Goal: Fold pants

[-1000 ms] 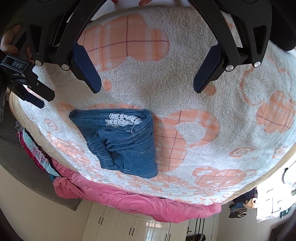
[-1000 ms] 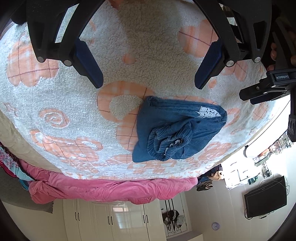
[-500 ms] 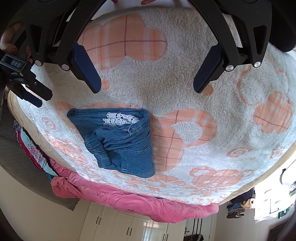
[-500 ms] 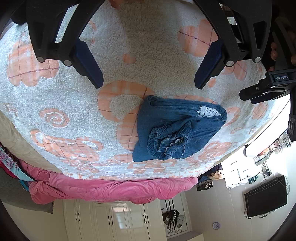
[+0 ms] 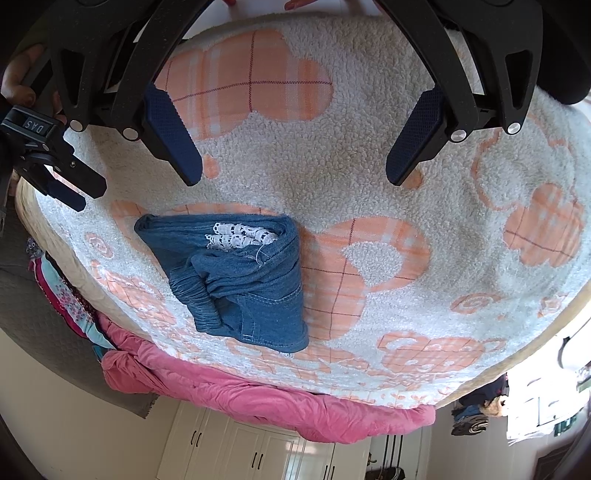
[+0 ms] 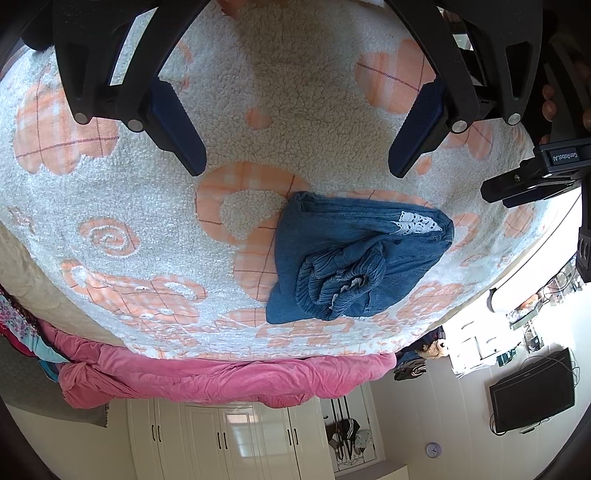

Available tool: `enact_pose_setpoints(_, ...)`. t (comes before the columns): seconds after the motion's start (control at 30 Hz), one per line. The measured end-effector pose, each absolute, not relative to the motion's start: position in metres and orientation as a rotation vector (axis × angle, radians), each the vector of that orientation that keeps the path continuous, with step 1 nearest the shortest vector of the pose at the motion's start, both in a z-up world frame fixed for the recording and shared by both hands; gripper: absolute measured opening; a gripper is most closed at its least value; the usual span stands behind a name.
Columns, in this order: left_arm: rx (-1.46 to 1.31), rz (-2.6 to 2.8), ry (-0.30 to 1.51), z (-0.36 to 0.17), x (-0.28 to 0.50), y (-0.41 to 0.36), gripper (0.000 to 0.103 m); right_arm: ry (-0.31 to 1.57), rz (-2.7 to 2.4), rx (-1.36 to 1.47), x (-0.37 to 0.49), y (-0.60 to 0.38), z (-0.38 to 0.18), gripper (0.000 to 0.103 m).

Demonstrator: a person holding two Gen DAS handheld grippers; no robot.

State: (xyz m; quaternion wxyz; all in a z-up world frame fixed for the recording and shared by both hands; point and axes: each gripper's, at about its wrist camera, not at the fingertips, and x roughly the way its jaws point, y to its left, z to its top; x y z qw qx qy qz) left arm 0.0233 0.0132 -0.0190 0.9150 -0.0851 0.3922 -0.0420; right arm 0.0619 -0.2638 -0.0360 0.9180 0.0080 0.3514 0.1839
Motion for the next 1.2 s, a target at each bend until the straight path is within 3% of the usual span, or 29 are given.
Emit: enact_pose_setpoints(1.2, -0.198, -0.097, 0.824, -0.0180, 0.0225, 0.0128, 0.094, 0.735, 0.357, 0.002, 0.0619, -0.2620, -0.0373, 0.098)
